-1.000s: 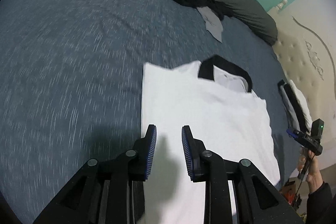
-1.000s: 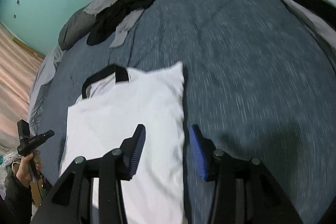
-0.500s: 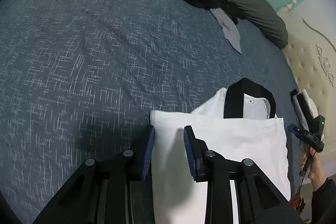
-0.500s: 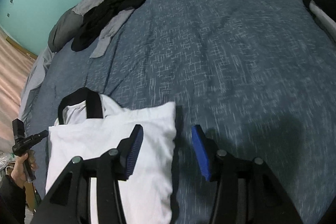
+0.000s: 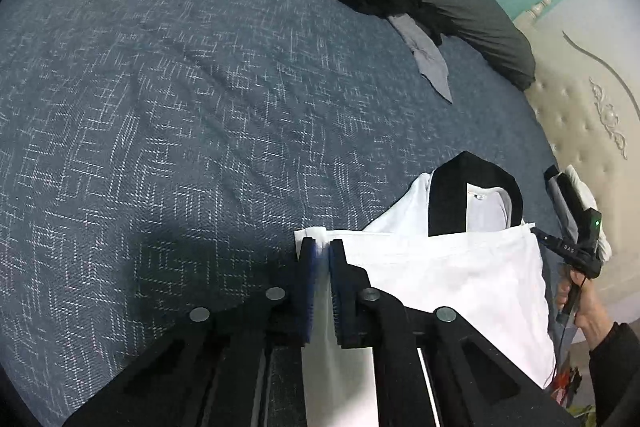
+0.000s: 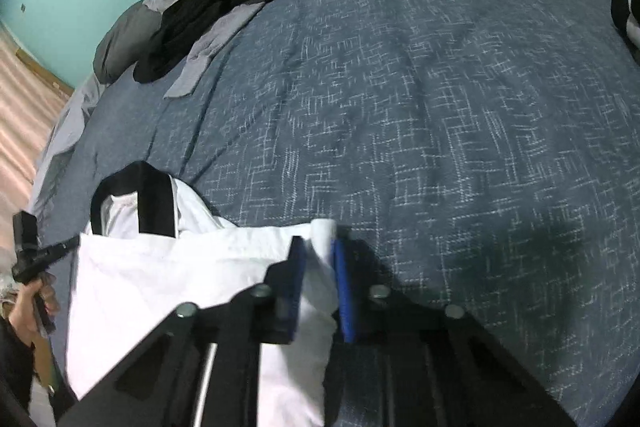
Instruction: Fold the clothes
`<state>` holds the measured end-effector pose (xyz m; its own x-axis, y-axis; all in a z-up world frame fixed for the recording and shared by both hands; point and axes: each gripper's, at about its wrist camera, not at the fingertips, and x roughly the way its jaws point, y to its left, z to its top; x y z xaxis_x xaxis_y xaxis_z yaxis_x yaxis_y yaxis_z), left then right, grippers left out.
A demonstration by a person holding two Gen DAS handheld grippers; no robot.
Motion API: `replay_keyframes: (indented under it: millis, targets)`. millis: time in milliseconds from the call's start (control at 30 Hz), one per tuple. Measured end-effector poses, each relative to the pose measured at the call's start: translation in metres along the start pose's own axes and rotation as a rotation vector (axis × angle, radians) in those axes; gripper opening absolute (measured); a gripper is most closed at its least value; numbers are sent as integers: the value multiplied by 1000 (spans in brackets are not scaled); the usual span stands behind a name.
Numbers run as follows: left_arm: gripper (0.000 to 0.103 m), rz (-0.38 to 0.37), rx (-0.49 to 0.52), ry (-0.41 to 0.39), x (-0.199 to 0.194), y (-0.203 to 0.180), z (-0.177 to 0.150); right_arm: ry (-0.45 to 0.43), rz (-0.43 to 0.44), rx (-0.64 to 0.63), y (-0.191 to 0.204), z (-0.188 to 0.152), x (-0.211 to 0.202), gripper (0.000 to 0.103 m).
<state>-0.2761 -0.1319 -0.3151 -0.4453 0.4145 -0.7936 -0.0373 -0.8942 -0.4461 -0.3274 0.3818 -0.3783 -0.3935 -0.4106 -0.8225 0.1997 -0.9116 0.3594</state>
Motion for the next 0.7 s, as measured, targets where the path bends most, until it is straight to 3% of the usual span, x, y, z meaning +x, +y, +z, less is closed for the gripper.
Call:
replay_keyframes:
  millis: [67,467,700]
  targets:
    - [4,0,12,-14,-7,-1,0,-8,-8,-20,2,-1,-2,4]
    - [4,-33,32,-148,-73,-13,0,-202,23,-95,19,5,-68,4]
    - [4,-41,19,-159,-76,-17,24,-252,9,-77,20,23,-86,3]
